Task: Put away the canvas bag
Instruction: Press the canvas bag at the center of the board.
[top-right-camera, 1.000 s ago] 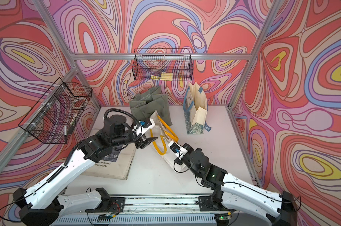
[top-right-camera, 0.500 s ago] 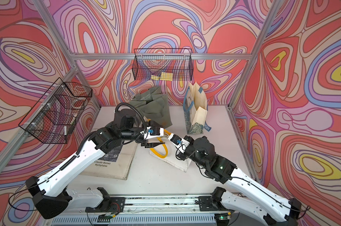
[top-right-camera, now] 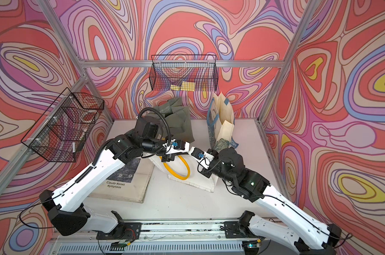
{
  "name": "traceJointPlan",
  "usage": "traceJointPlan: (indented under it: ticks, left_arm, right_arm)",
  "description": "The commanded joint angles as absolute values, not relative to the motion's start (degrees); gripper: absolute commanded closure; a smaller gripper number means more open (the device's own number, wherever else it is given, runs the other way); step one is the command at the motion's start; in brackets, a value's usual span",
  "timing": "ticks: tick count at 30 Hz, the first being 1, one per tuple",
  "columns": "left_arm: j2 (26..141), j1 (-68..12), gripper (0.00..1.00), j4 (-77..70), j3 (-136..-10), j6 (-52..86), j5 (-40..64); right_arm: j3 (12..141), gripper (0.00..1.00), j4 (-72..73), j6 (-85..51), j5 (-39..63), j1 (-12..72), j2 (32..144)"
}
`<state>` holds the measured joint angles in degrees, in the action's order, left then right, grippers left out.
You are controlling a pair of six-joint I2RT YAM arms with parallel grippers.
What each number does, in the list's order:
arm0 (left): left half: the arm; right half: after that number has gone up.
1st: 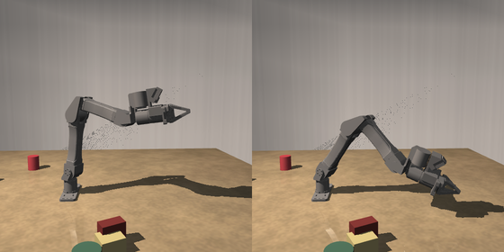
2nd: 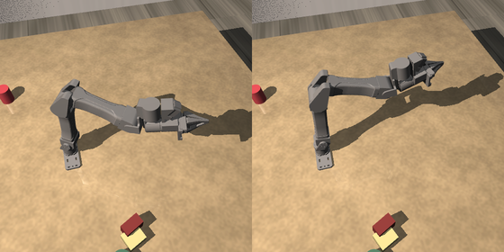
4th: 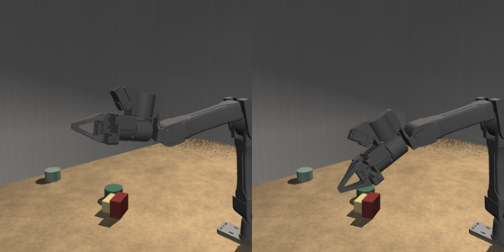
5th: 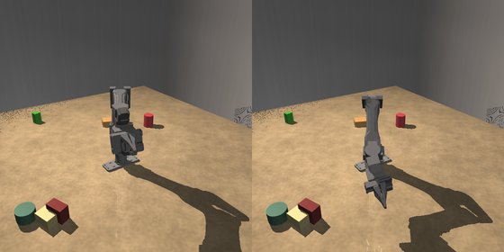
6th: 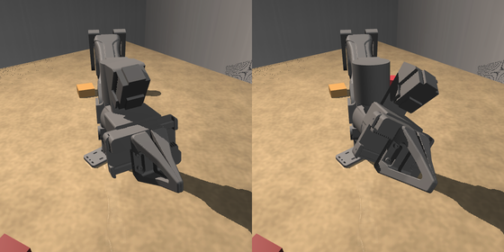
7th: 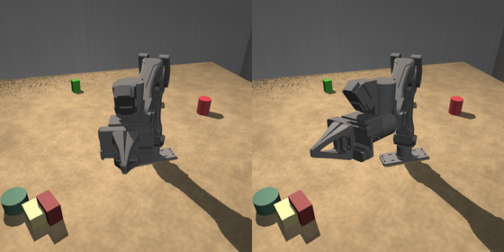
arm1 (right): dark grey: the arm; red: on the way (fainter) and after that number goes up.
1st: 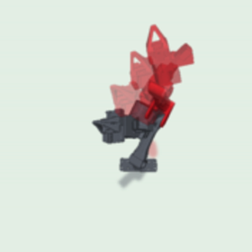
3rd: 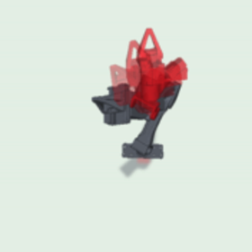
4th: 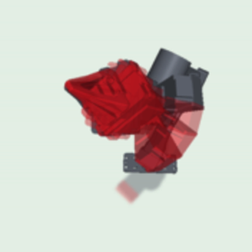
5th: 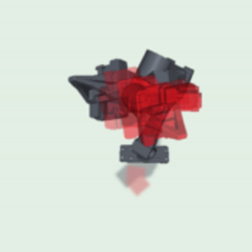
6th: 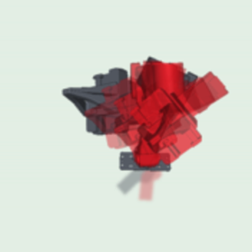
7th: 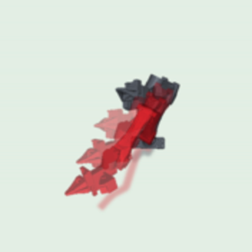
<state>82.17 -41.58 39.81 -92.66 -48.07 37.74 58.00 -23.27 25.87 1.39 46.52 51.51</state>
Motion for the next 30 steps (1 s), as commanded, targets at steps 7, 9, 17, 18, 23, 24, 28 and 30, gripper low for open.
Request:
traceJointPlan:
  ticks: [7, 9, 17, 18, 23, 24, 28, 30]
  left_arm:
    - [78.49, -40.95, 1.00, 35.35, -90.52, -47.61, 39.60]
    - [77.26, -40.03, 1.00, 32.61, -89.46, -46.34, 41.15]
    - [72.94, -35.22, 1.00, 21.61, -85.51, -39.67, 47.26]
    - [72.71, -34.95, 1.00, 21.22, -85.50, -39.36, 47.69]
    - [71.72, -33.42, 1.00, 18.41, -84.85, -38.15, 50.11]
    - [71.65, -33.28, 1.00, 18.15, -84.75, -38.36, 50.10]
    - [71.20, -32.14, 1.00, 15.53, -83.91, -37.47, 49.84]
    - [71.03, -31.03, 1.00, 12.90, -83.20, -36.04, 49.78]
  right_arm:
    - [60.23, 0.68, -27.22, 20.72, 10.54, 42.14, 51.86]
    - [59.55, 0.52, -28.35, 18.89, 13.37, 39.89, 51.97]
    - [57.05, 0.36, -31.01, 13.61, 18.37, 37.11, 51.20]
    - [57.11, 0.36, -31.40, 13.45, 18.90, 36.88, 51.17]
    - [58.74, 0.36, -35.50, 13.14, 22.35, 35.08, 52.28]
    - [59.08, 0.37, -36.14, 13.34, 22.79, 34.92, 52.42]
    - [59.70, 0.41, -37.81, 13.11, 23.12, 34.64, 52.18]
    - [59.83, 0.44, -38.31, 12.89, 22.40, 34.65, 51.71]
